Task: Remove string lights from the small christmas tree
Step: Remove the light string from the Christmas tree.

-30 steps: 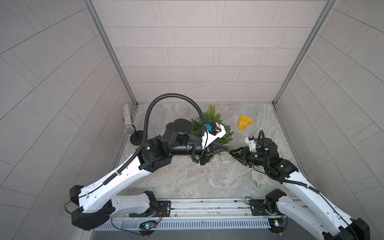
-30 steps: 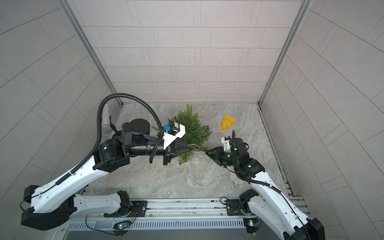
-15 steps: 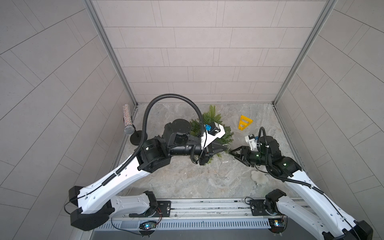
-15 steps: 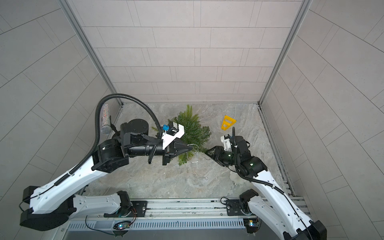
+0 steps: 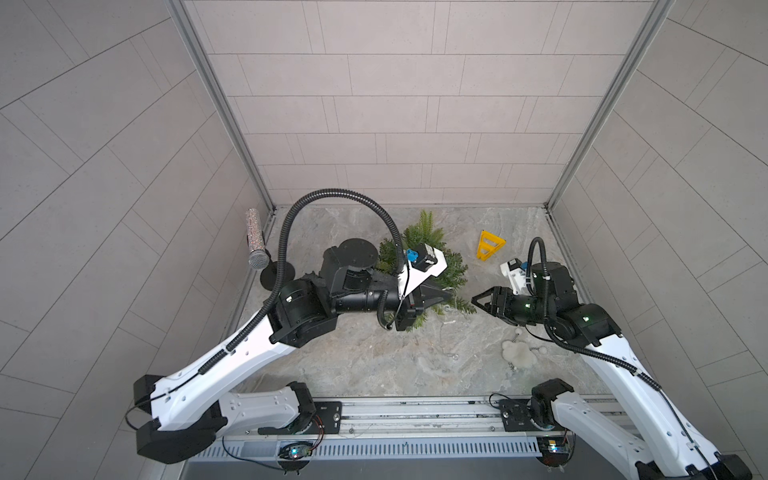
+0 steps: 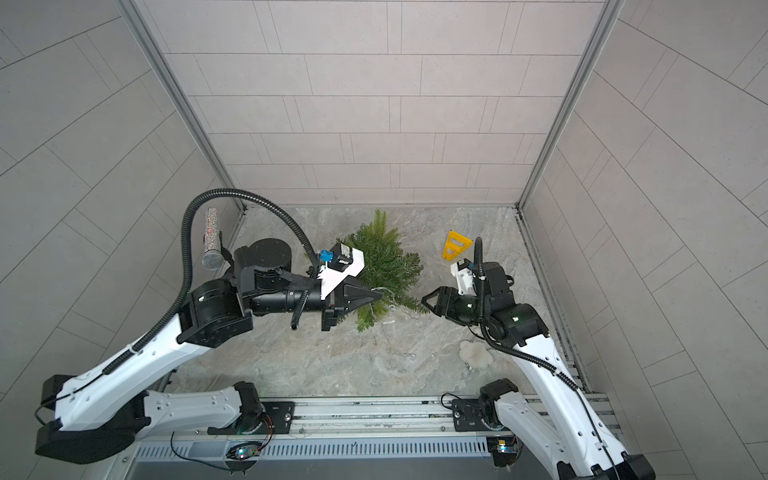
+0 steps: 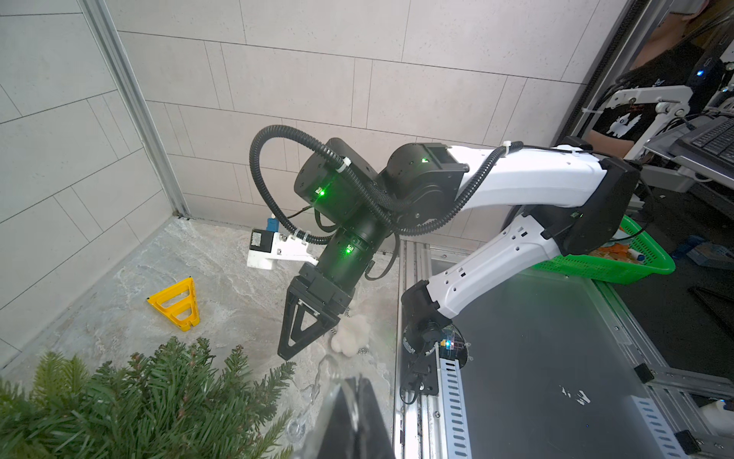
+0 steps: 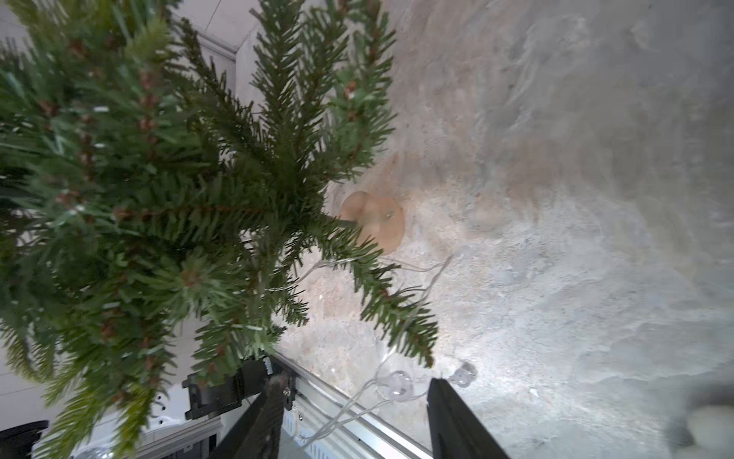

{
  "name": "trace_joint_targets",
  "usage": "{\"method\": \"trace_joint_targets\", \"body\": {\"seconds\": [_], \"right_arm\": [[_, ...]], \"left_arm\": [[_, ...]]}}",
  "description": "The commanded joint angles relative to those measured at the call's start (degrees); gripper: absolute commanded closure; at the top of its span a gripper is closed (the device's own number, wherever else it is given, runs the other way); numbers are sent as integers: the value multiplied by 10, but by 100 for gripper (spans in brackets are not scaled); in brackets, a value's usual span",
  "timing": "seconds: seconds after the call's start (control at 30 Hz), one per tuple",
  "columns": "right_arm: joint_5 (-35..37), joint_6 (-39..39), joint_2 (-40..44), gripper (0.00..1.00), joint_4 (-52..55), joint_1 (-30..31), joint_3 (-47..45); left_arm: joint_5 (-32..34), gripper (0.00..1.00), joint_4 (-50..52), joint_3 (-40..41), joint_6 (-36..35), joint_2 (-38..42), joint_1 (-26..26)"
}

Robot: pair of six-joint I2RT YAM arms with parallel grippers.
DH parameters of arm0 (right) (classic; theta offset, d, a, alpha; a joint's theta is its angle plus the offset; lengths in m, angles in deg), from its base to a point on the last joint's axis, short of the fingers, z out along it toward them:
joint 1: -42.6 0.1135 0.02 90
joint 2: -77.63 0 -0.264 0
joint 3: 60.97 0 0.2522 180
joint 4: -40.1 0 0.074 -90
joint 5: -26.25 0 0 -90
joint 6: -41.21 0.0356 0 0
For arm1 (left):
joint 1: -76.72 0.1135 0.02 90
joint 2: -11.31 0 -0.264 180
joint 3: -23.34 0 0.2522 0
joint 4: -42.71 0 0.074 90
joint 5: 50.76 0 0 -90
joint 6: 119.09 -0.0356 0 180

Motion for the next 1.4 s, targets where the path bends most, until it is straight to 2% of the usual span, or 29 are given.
{"method": "trace_joint_targets", "body": {"seconds": [0.0,0.13,0.33,0.5,0.57,0.67,0.8,0.9,0.97,1.1,1.2,1.27,1.37], "right_arm": [[28,-53,-4,44,-15,-28,-26],[13,-98,29,47,-48,-40,-57],[39,-148,147,37,-69,-41,-62],[-7,-193,150,36,-41,-36,-58],[-20,-241,171,34,-41,-26,-58],[-34,-292,212,23,-63,-9,-63],[-65,-337,207,19,-67,9,-62],[-43,-370,182,21,-67,33,-57],[-25,-394,160,29,-68,55,-51],[34,-430,109,32,-80,132,-42],[54,-433,90,35,-108,176,-43],[61,-427,80,38,-125,184,-46],[108,-417,77,54,-156,184,-58]], "left_arm": [[-1,100,-1,-7,-4,6,-3],[-9,100,-10,-24,12,-7,-2],[1,100,-16,-38,17,-14,-3],[32,100,-33,-35,25,-11,-3],[39,100,-36,-36,26,-12,-3],[47,100,-38,-36,27,-13,-3],[47,100,-41,-35,28,-13,-3],[47,100,-46,-34,29,-12,-2],[45,100,-47,-36,30,-13,-3],[45,100,-47,-36,29,-15,-3],[42,100,-47,-38,30,-17,-2],[39,100,-47,-39,31,-18,-3],[35,100,-48,-41,32,-19,-3]]}}
